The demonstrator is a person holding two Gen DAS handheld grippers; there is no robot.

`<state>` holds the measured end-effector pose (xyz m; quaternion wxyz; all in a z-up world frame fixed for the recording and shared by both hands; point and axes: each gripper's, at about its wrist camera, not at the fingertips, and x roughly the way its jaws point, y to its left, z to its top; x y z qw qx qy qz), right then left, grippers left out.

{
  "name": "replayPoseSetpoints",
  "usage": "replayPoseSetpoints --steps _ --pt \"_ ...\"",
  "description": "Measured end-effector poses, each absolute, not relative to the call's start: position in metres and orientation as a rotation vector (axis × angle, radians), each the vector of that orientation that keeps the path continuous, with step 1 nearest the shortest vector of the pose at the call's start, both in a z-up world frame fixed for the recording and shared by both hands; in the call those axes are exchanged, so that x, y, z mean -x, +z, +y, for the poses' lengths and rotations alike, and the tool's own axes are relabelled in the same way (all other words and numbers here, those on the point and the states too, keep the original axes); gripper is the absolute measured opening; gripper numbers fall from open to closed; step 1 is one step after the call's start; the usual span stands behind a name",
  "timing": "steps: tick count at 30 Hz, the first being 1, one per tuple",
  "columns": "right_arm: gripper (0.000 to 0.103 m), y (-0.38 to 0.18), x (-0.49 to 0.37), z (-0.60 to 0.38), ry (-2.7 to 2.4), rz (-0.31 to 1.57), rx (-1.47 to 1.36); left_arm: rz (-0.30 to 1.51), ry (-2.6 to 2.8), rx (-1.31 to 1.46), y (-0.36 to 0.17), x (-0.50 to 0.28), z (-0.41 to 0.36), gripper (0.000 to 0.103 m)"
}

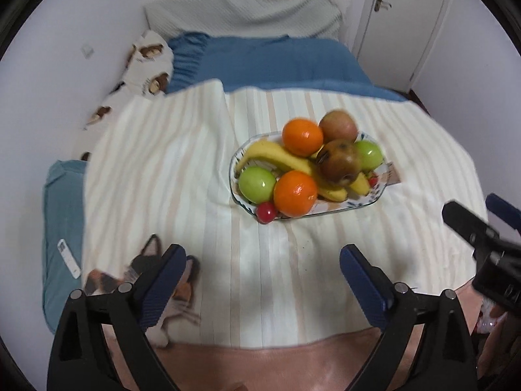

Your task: Organize fruits

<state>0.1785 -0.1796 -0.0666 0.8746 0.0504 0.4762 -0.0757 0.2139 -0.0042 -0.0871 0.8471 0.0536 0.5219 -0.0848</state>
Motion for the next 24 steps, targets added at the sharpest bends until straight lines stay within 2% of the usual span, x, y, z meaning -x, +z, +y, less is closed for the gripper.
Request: replayPoseSetpoints --steps 11,24 --pt "0.100 0.020 -0.081 -0.181 -0.089 0.895 -0.112 0.983 -0.090 -0.073 0.000 -0.133 -0.001 0.097" --pt "0.100 0.092 -0.025 -0.186 -0.074 0.789 -0.128 0.871 -0.079 -0.052 0.055 -0.091 -0.002 0.097"
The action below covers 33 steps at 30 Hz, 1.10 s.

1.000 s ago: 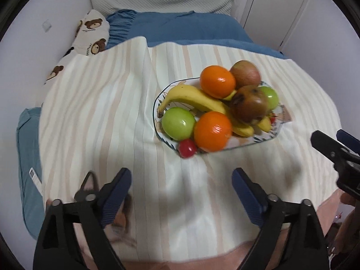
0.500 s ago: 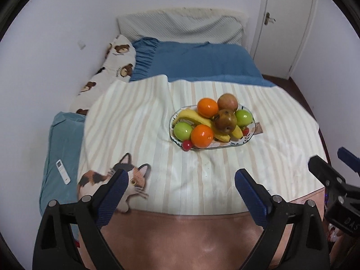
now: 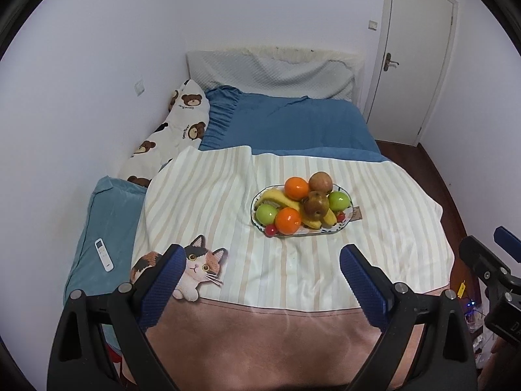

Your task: Organize fruits

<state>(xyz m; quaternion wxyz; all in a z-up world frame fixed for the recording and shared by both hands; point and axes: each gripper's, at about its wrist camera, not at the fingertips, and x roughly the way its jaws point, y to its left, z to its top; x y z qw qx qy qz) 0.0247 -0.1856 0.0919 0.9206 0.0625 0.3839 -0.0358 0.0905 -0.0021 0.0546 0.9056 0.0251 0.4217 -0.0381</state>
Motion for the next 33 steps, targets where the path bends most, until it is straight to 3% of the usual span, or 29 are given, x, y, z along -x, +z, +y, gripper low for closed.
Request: replayPoseSetpoints --steps 11,17,33 --pt "0.100 0.095 -0.020 -0.187 -0.065 0.790 -0.142 0.860 -0.092 -0.061 0.059 -0.086 -0.009 0.097" --pt "0.100 0.072 -0.044 -0.195 -0.083 0.795 -0.131 0.869 -0.094 -0.083 0.042 -0.109 -0.018 0.103" --pt "0.100 0.028 -0.106 -0.205 -0.129 0.790 -0.110 0.852 -0.041 -0.082 0.014 -0.156 -0.025 0.103"
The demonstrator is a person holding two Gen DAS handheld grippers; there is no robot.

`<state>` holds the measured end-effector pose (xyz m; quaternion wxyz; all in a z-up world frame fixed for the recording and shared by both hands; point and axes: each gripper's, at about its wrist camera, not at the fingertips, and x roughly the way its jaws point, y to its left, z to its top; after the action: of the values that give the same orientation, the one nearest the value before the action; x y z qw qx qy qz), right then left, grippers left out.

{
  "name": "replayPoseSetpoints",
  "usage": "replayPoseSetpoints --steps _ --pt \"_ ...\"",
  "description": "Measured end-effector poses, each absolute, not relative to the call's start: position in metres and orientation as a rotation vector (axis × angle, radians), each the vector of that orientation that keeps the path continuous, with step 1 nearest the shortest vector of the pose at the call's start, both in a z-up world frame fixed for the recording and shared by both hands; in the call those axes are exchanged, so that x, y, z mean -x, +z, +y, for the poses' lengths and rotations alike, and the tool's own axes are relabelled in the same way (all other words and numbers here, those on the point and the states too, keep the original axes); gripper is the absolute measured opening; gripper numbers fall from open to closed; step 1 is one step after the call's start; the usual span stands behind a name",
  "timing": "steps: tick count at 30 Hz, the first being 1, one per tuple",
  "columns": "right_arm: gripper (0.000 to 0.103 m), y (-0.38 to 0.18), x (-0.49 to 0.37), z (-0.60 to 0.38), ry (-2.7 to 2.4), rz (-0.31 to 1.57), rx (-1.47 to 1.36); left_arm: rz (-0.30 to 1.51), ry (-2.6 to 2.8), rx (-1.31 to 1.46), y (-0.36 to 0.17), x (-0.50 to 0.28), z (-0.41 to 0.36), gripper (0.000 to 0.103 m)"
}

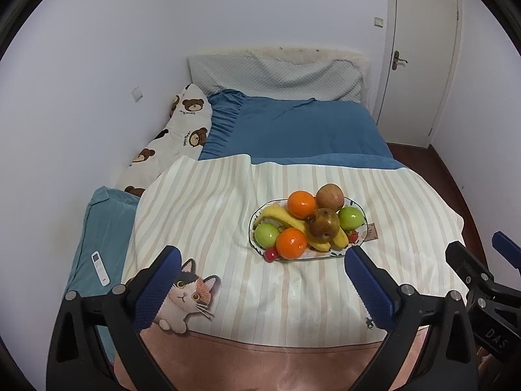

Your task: Organize fruits

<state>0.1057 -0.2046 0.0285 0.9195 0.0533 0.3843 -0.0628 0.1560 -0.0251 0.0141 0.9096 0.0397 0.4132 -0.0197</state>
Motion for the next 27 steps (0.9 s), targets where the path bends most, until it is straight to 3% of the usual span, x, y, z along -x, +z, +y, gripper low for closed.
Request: replayPoseSetpoints --steps 27 --pt "0.100 0.0238 -0.1090 -0.2034 -0.123 0.798 -0.122 0.870 -0.045 -0.093 0.0051 -0.1536 -0.0254 0.103"
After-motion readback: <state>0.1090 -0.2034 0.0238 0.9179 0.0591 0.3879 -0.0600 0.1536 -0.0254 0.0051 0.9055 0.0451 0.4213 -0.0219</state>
